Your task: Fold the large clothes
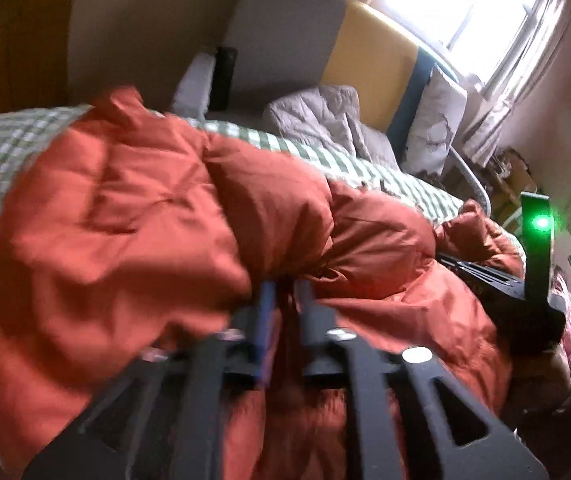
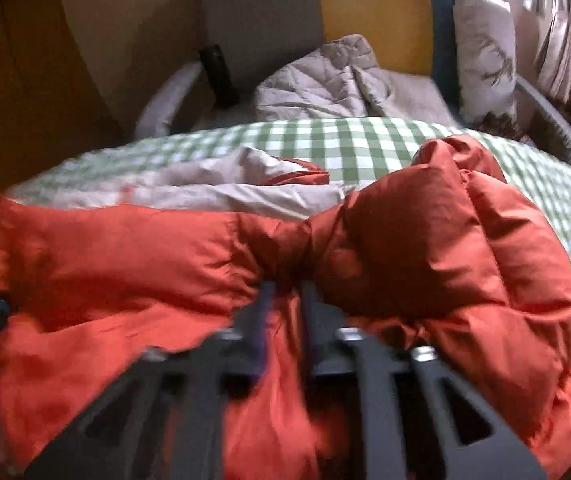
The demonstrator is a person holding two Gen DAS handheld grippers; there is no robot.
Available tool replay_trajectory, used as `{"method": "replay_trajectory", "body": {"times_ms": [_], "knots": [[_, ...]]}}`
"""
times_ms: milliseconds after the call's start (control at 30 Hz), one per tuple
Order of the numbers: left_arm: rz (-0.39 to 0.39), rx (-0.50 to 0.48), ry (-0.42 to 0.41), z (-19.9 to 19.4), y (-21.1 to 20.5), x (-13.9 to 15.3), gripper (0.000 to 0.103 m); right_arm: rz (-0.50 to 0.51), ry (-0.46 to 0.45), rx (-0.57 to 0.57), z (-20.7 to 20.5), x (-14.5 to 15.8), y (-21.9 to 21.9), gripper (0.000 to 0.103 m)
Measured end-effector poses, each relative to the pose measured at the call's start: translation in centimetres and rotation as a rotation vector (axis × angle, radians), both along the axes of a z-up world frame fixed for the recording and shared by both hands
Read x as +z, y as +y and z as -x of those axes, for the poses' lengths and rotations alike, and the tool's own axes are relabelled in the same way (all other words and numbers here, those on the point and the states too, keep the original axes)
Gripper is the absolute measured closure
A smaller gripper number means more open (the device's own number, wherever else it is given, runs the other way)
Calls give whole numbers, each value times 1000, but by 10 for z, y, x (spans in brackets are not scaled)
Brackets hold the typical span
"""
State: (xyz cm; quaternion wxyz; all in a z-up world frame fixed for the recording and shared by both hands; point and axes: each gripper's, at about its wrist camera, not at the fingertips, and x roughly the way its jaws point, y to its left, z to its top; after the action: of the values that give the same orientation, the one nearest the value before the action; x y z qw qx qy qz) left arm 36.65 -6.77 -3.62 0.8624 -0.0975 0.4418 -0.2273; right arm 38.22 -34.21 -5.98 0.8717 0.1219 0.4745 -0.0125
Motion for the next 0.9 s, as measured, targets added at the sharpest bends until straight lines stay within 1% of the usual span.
{"method": "replay_trajectory", "body": {"times_ms": [33, 67, 100, 133, 167, 200, 233, 267, 300, 333, 400, 433, 467, 500, 533, 567, 600, 633, 667, 700, 733, 767, 800, 867, 900], "knots": [[12, 16, -12, 6, 8, 6, 63, -45, -34, 13, 10, 11, -3, 25], [20, 61, -47, 17, 23, 15, 37, -62, -79, 14, 24, 23, -6, 21], [24, 104, -87, 25, 36, 22, 24, -41, -135, -2, 44, 39, -10, 13], [28, 155, -136, 36, 52, 29, 23, -30, -169, -11, 59, 48, -14, 10], [25, 198, -160, 44, 70, 33, 23, -42, -204, -20, 81, 57, -23, 9], [25, 227, -159, 49, 83, 33, 22, -54, -215, -37, 99, 59, -32, 8], [37, 267, -142, 54, 103, 29, 20, -57, -217, -58, 112, 59, -39, 7], [46, 296, -123, 57, 117, 23, 17, -51, -213, -103, 133, 55, -53, 6], [51, 323, -98, 58, 129, 16, 17, -47, -202, -134, 145, 50, -62, 6], [60, 343, -60, 61, 142, 6, 17, -63, -181, -175, 161, 40, -76, 6], [135, 368, 29, 66, 164, -16, 17, -143, -144, -240, 184, 20, -98, 6], [206, 368, 80, 68, 173, -28, 17, -202, -125, -274, 193, 8, -107, 6], [250, 356, 112, 70, 174, -35, 17, -248, -114, -286, 197, -1, -113, 6], [287, 341, 140, 71, 175, -42, 23, -315, -97, -296, 201, -14, -117, 8], [318, 328, 163, 72, 174, -49, 28, -357, -87, -300, 203, -21, -118, 17], [343, 303, 180, 72, 171, -53, 42, -395, -85, -301, 204, -27, -118, 23], [358, 282, 189, 72, 163, -54, 57, -424, -87, -312, 206, -31, -118, 33], [364, 272, 192, 73, 160, -55, 64, -435, -91, -324, 209, -31, -119, 49], [371, 258, 189, 76, 157, -54, 77, -447, -98, -326, 212, -30, -119, 55], [370, 251, 180, 79, 156, -51, 86, -446, -108, -326, 217, -26, -118, 66], [361, 243, 169, 82, 154, -46, 89, -440, -114, -319, 222, -22, -115, 74], [342, 233, 152, 88, 154, -40, 92, -435, -117, -309, 226, -17, -114, 76], [334, 222, 138, 95, 155, -35, 94, -429, -116, -292, 234, -12, -113, 78], [325, 209, 125, 109, 159, -26, 95, -411, -105, -262, 248, -5, -108, 78], [321, 201, 124, 116, 161, -24, 95, -408, -94, -242, 264, -3, -106, 78]]}}
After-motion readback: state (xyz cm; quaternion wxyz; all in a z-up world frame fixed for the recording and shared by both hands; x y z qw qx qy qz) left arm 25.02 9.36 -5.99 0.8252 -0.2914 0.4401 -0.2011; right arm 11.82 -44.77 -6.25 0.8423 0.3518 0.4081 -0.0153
